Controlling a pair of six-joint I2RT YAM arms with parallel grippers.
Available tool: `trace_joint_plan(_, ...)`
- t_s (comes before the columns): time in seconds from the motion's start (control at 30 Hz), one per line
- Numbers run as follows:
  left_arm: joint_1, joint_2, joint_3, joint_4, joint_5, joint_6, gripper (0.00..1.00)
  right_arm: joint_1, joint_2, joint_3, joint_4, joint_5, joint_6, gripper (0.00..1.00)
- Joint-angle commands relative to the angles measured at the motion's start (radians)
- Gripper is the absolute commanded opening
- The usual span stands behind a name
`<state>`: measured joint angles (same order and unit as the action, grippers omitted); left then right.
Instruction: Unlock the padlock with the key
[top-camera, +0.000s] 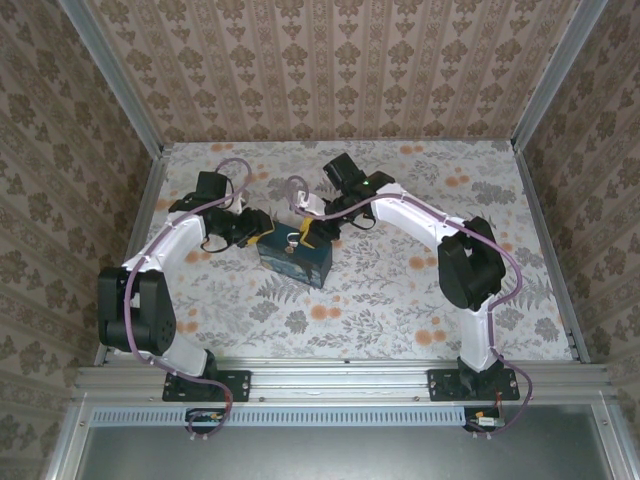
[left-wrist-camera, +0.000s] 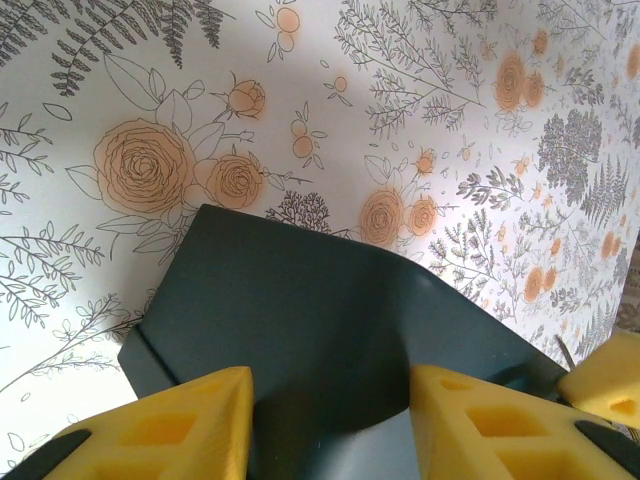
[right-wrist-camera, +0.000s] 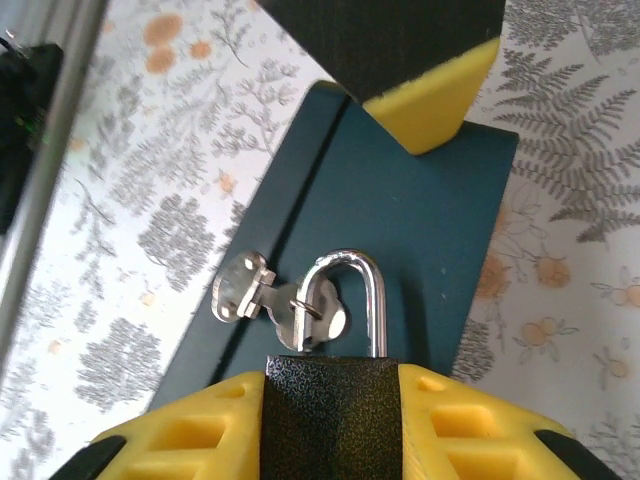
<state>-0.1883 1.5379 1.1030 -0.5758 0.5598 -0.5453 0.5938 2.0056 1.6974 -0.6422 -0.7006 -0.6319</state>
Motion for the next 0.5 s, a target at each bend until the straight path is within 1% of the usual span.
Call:
trace_joint_plan(0.0, -0.002, -0.021, 0.018, -0.015, 0.016, 0.007, 0.44, 0.002, -0.030, -0.029, 0.023, -0.144, 0.236, 0.23)
trace_joint_plan(0.1, -0.002, -0.022, 0.013, -0.011, 0.018, 0.003, 0.43, 0.001, -0.072, -0.112, 0.184, -0.180, 0.420, 0.23)
trace_joint_plan(0.17, -0.003, -0.023, 0.012, -0.003, 0.024, -0.004, 0.43, 0.007, -0.074, -0.136, 0.234, -0.176, 0.512, 0.22)
trace_joint_plan(0.27, -0.009, -0.028, 0.012, 0.005, 0.032, -0.011, 0.43, 0.023, -0.077, -0.171, 0.289, -0.117, 0.615, 0.22)
trace_joint_plan(0.33, -0.011, -0.028, 0.010, 0.008, 0.039, -0.018, 0.43, 0.033, -0.085, -0.214, 0.374, -0.092, 0.690, 0.22)
trace_joint_plan(0.47, -0.016, -0.029, -0.001, 0.014, 0.052, -0.026, 0.43, 0.050, -0.110, -0.288, 0.519, -0.004, 0.799, 0.21)
